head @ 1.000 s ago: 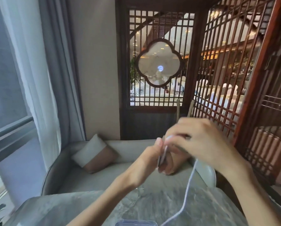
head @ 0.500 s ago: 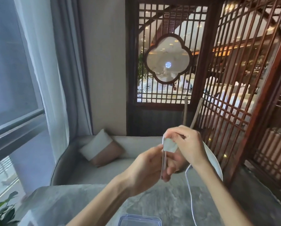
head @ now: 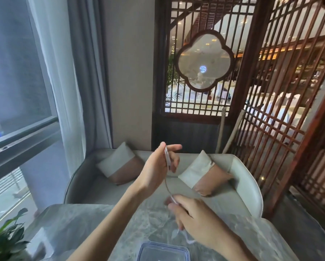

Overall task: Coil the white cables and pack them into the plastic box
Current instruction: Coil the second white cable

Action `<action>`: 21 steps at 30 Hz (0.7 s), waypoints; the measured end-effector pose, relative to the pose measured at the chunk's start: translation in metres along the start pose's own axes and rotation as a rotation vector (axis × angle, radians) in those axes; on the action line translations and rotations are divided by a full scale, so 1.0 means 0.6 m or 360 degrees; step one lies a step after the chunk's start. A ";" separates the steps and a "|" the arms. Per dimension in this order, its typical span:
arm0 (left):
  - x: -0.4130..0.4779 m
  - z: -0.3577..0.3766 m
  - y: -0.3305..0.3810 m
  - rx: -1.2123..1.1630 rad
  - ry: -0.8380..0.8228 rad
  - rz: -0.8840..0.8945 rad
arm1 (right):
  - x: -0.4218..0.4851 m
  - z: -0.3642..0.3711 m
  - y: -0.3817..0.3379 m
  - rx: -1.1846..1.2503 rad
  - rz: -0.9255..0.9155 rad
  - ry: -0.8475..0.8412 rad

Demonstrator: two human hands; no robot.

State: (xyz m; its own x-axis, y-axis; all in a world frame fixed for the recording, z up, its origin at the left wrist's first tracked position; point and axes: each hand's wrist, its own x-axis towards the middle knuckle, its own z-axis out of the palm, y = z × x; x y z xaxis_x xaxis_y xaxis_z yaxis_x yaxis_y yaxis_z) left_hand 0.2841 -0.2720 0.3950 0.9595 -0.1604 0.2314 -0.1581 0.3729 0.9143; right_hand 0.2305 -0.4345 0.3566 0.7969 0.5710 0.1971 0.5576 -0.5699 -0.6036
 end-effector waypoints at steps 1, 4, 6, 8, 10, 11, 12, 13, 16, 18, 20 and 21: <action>0.004 -0.005 -0.010 0.0168 0.0051 -0.0004 | -0.005 -0.015 0.001 -0.0155 -0.0043 0.0025; -0.015 0.009 -0.041 0.0491 -0.0228 -0.0103 | 0.006 -0.089 -0.012 -0.0500 -0.0205 0.0420; -0.040 0.038 -0.062 0.0638 -0.0497 -0.0047 | 0.020 -0.144 -0.017 -0.0524 -0.0296 0.0699; -0.055 0.064 -0.064 0.0466 -0.0594 -0.0068 | 0.038 -0.181 -0.010 -0.0349 -0.0380 0.0755; -0.052 0.070 -0.046 0.0234 -0.0614 -0.0033 | 0.061 -0.174 0.001 -0.0013 -0.0454 0.0668; -0.050 0.068 -0.033 0.0190 -0.0606 0.0021 | 0.073 -0.156 0.009 0.0268 -0.0398 0.0597; -0.049 0.063 -0.021 0.0146 -0.0604 0.0077 | 0.084 -0.130 0.016 0.0548 -0.0283 0.0516; -0.047 0.058 -0.014 0.0132 -0.0575 0.0097 | 0.091 -0.104 0.024 0.0697 -0.0102 0.0464; -0.040 0.047 -0.019 0.0067 -0.0381 -0.0025 | 0.087 -0.033 0.061 0.0731 0.0245 0.0315; -0.035 0.034 -0.029 -0.0016 -0.0361 -0.0075 | 0.068 -0.004 0.074 0.0719 0.0167 0.0301; -0.031 0.018 -0.036 -0.0030 -0.0372 -0.0085 | 0.043 0.018 0.070 0.0618 0.0096 0.0210; -0.028 0.013 -0.036 -0.0014 -0.0340 -0.0079 | 0.032 0.027 0.067 0.0634 0.0098 0.0158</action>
State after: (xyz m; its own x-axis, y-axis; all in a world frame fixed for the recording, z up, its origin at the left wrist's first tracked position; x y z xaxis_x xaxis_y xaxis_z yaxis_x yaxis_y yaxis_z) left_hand 0.2695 -0.2846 0.3739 0.8948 -0.3686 0.2520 -0.1088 0.3675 0.9236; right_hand 0.2641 -0.4370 0.3239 0.8554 0.4721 0.2129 0.3900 -0.3167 -0.8646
